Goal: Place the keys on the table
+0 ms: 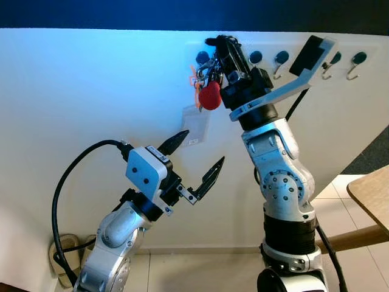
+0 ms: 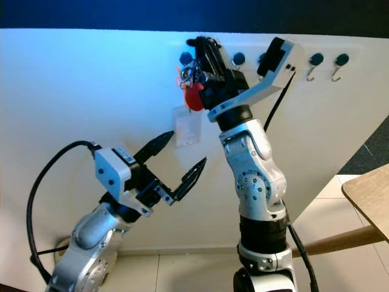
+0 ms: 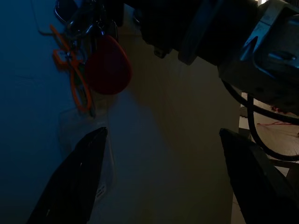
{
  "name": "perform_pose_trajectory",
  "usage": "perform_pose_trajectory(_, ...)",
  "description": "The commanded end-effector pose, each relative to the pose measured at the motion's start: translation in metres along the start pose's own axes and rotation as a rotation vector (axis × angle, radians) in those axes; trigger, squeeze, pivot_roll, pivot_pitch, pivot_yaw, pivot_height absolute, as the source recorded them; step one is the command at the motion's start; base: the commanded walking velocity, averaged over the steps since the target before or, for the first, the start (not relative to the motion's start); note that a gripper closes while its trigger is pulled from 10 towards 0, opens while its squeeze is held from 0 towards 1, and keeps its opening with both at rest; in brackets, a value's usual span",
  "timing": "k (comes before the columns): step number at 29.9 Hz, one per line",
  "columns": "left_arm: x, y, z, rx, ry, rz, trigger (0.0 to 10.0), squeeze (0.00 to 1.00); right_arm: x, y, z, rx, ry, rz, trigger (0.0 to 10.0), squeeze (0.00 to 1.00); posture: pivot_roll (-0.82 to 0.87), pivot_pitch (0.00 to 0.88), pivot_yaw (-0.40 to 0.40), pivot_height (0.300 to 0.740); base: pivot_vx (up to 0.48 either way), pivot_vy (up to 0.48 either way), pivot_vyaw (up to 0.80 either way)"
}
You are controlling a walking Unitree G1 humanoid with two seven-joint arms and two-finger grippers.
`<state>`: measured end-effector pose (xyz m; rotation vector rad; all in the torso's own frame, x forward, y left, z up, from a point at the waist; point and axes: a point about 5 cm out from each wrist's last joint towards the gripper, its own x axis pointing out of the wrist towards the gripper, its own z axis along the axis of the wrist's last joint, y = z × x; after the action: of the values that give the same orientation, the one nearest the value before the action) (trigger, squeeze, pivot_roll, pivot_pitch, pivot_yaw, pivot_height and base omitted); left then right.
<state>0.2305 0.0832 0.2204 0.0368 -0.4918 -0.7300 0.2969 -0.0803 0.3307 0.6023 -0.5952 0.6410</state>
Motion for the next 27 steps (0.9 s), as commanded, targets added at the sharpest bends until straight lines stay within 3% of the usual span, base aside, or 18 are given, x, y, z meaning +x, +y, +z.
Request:
perform_pose_trajectory(1,-0.0007,-0.0022,-0.0026,0.006,0.017,-0.018,10.0,0.0,-0.0021,-0.0014,-0.0075,0.0,0.036,-0.013,10.0,0.0,0.07,0.132,-0.029,0.74,0.0,0.0,0.0)
perform_pose_trajectory(10,-0.0009,-0.0023,-0.003,0.007,0.018,-0.019,10.0,0.0,-0.0023,-0.0028,-0.0068,0.031,0.017,-0.025,10.0,0.01,0.07,0.128,-0.029,0.74,0.0,0.0,0.0)
perform_pose_trajectory(11,-0.0009,-0.0023,-0.003,0.008,0.018,-0.019,10.0,0.0,-0.0024,-0.0029,-0.0065,0.033,0.015,-0.024,10.0,0.16,0.07,0.127,-0.029,0.74,0.0,0.0,0.0)
perform_pose_trajectory(12,-0.0008,-0.0022,-0.003,0.008,0.018,-0.019,10.0,0.0,-0.0024,-0.0028,-0.0063,0.035,0.013,-0.022,10.0,0.51,0.07,0.127,-0.029,0.74,0.0,0.0,0.0)
perform_pose_trajectory(13,-0.0008,-0.0022,-0.003,0.009,0.018,-0.019,10.0,0.0,-0.0024,-0.0027,-0.0062,0.036,0.011,-0.02,10.0,0.51,0.07,0.125,-0.029,0.74,0.0,0.0,0.0)
perform_pose_trajectory(14,-0.0007,-0.0022,-0.0029,0.009,0.017,-0.019,10.0,0.0,-0.0024,-0.0024,-0.006,0.038,0.009,-0.018,10.0,0.91,0.07,0.125,-0.028,0.74,0.0,0.0,0.0)
perform_pose_trajectory(16,-0.0006,-0.0022,-0.0028,0.009,0.016,-0.02,10.0,0.0,-0.0026,-0.0022,-0.006,0.033,0.009,-0.02,10.0,0.93,0.07,0.125,-0.028,0.74,0.0,0.0,0.0)
perform_pose_trajectory(18,-0.0005,-0.0023,-0.0027,0.009,0.015,-0.02,10.0,0.0,-0.0027,-0.0023,-0.006,0.029,0.01,-0.023,10.0,0.93,0.07,0.125,-0.028,0.74,0.0,0.0,0.0)
perform_pose_trajectory(19,-0.0006,-0.0023,-0.0027,0.009,0.015,-0.02,10.0,0.0,-0.0027,-0.0023,-0.0061,0.026,0.012,-0.026,10.0,0.82,0.07,0.125,-0.028,0.74,0.0,0.0,0.0)
perform_pose_trajectory(20,-0.0005,-0.0022,-0.0026,0.009,0.015,-0.02,10.0,0.0,-0.0027,-0.0023,-0.0063,0.023,0.014,-0.028,10.0,0.0,0.07,0.125,-0.028,0.74,0.0,0.0,0.0)
perform_pose_trajectory(27,-0.0004,-0.0022,-0.002,0.009,0.014,-0.018,10.0,0.0,-0.0026,-0.0021,-0.0066,0.019,0.013,-0.033,10.0,0.0,0.07,0.127,-0.028,0.74,0.0,0.0,0.0)
